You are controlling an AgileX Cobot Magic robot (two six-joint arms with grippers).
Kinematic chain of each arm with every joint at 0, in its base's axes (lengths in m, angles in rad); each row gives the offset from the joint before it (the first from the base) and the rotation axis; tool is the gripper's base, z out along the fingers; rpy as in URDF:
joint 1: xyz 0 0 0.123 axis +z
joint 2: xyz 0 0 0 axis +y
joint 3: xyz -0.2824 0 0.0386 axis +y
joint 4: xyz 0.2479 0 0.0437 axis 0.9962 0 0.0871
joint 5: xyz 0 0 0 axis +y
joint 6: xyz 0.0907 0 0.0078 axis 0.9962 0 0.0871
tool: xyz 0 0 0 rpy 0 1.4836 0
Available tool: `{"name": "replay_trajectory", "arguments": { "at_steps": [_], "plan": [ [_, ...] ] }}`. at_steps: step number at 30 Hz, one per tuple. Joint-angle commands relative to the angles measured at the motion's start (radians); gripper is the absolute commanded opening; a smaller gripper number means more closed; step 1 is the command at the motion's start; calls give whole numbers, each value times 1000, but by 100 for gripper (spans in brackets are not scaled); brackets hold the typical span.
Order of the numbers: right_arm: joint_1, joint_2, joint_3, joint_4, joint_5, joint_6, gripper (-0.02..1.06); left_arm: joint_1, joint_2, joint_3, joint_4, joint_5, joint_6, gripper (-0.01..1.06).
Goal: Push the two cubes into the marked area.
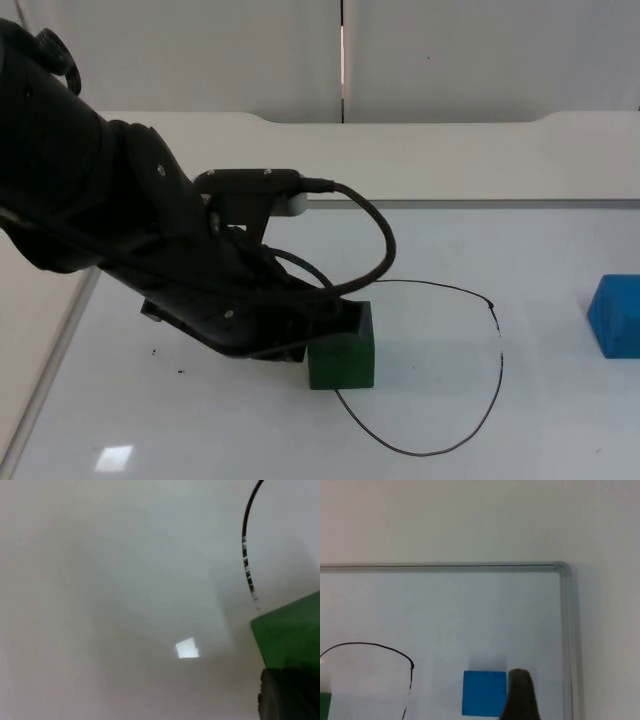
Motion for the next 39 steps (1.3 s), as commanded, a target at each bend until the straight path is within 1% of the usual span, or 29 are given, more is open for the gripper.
{"name": "replay_trajectory", "arguments": {
  "at_steps": [1, 8, 11, 16, 29, 39],
  "plan": [
    [5, -2, -7, 5, -3, -14, 56, -7, -1, 0, -17, -6, 2, 0],
    [5, -2, -7, 5, -3, -14, 56, -14, 2, 0, -18, -10, 2, 0],
    [5, -2, -7, 5, -3, -14, 56, -28, 2, 0, -18, -28, 2, 0],
    [5, -2, -7, 5, -1, -14, 56, -45, 2, 0, -18, -34, 2, 0],
    [5, -2, -7, 5, 0, -14, 56, -52, 2, 0, -19, -34, 2, 0],
    [5, -2, -7, 5, 0, -14, 56, -54, 2, -3, -19, -63, 2, 0]
  ]
}}
